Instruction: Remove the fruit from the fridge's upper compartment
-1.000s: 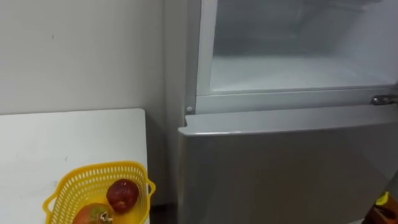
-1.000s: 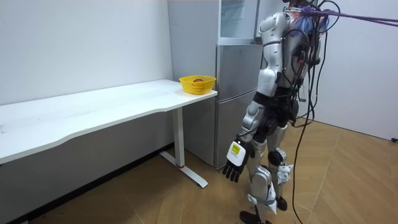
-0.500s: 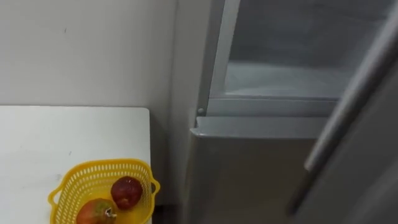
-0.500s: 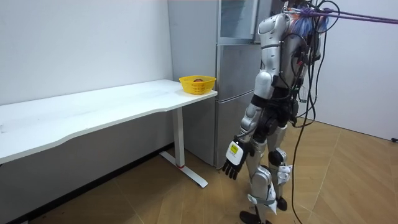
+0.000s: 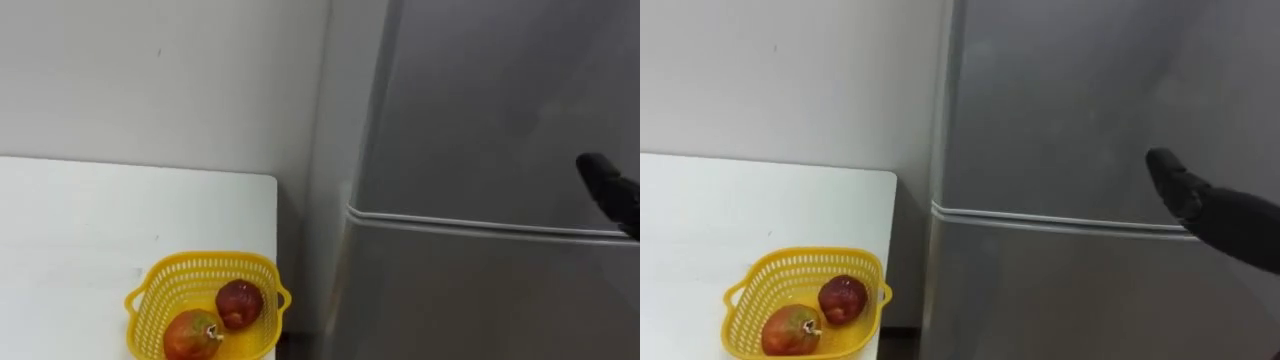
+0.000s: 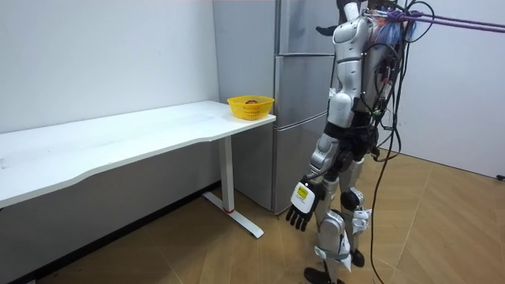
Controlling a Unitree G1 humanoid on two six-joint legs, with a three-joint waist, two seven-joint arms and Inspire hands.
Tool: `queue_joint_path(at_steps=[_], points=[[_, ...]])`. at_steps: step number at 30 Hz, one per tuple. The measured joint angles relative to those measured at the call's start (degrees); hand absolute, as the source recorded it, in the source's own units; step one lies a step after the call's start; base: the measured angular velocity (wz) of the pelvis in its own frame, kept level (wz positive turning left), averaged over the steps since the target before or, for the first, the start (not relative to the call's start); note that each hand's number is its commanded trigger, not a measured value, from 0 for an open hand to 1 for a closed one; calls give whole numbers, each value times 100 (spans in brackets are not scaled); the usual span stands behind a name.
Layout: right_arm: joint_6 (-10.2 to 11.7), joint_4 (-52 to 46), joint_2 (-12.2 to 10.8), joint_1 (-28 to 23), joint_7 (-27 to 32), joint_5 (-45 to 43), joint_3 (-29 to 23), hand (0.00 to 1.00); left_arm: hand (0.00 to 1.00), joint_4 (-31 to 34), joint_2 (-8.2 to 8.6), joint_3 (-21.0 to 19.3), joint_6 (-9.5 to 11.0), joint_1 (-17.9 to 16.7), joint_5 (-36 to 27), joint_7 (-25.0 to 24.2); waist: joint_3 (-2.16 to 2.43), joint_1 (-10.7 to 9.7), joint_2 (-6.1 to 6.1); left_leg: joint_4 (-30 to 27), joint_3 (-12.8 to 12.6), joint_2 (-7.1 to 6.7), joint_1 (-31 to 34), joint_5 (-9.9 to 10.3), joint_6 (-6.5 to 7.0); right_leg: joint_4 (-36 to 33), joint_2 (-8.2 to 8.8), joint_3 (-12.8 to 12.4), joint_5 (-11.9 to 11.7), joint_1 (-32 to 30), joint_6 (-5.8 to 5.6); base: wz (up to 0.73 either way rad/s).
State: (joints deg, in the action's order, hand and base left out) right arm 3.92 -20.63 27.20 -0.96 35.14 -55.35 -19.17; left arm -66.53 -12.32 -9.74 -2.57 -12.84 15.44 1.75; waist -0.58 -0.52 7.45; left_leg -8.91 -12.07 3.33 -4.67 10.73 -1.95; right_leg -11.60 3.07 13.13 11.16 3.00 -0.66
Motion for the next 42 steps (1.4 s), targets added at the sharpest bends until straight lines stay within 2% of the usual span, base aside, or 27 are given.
queue_joint_path(at_steps=[2,14,20,25,29,32,37,40,42], points=[[37,29,0,0,-71,0,4,0,0,-12,0,0,5,7,3,3,-4,32,-26,6,0,0,4,0,0,0,0,7,-3,8,0,0],[47,382,0,-2,-227,249,4,0,0,-111,0,-2,5,5,2,72,56,61,-150,13,7,4,-18,0,0,-15,3,20,-9,23,8,0],[97,475,-1,-3,-291,657,-9,0,0,-134,0,-21,9,18,-11,129,16,67,-79,7,21,-2,-99,0,0,69,6,5,1,86,-1,0],[212,491,-1,-2,-301,878,-114,0,0,-132,11,-28,11,21,-2,96,23,65,-50,18,33,2,-98,4,1,91,-15,0,-35,106,-1,0],[230,494,-1,-2,-293,1148,-199,0,0,-155,10,-27,8,26,-1,97,31,54,-107,19,39,3,-101,4,1,95,-16,23,-47,156,1,1],[253,543,-1,-3,-258,1442,-253,0,0,-167,12,-21,7,-4,-15,107,34,-74,-159,16,96,2,-98,3,0,100,-8,105,-47,191,1,10],[239,789,-13,-16,-130,1928,-406,0,0,-169,40,-21,1,-67,-15,115,52,-130,-225,13,106,2,-88,3,0,83,-4,107,-48,196,3,1],[232,866,-23,-94,-98,2208,-563,0,0,-145,43,-20,-2,-120,-14,116,62,-222,-273,13,102,2,-83,8,-1,110,-2,108,-42,173,-1,0],[226,883,-137,-349,35,2441,-731,0,0,-22,47,-21,-16,-227,-14,115,85,-228,-299,10,100,1,-86,8,-1,131,-4,115,-42,190,0,0]])
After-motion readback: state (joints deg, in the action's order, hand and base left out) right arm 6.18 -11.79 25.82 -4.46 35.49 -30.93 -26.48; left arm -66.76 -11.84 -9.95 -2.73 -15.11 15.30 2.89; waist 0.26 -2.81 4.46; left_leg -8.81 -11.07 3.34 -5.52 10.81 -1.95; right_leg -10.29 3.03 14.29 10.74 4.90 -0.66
